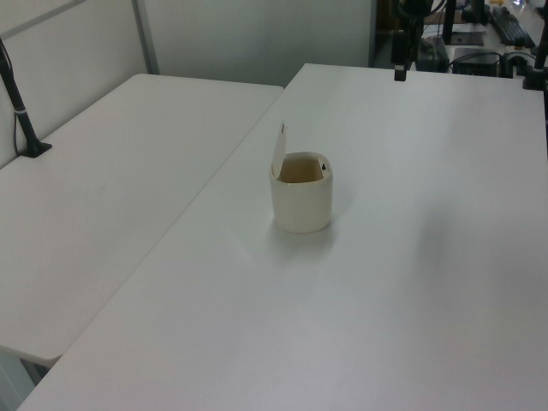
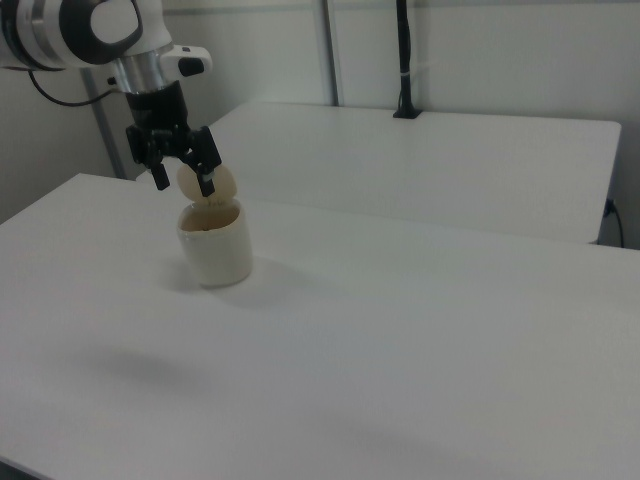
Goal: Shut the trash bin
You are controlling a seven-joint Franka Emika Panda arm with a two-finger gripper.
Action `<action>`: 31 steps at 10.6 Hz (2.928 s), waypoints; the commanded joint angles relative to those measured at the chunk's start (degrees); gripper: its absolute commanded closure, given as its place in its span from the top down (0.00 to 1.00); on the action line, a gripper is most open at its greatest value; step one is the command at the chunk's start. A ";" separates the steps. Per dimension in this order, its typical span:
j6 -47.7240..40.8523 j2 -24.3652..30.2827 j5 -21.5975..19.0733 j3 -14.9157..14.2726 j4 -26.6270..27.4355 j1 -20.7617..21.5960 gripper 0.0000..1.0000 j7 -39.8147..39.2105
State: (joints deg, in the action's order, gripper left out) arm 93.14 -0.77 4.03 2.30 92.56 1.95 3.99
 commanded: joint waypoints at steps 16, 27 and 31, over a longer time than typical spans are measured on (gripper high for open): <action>2.22 -0.46 1.42 -0.10 0.69 1.04 1.00 1.19; 2.39 -1.87 1.51 -0.10 0.61 1.04 0.58 0.49; 2.48 -1.96 1.42 -0.10 0.61 1.04 0.00 -0.30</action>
State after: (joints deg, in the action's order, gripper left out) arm 94.11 -3.05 4.44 2.31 92.66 2.43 3.95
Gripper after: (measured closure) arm 0.700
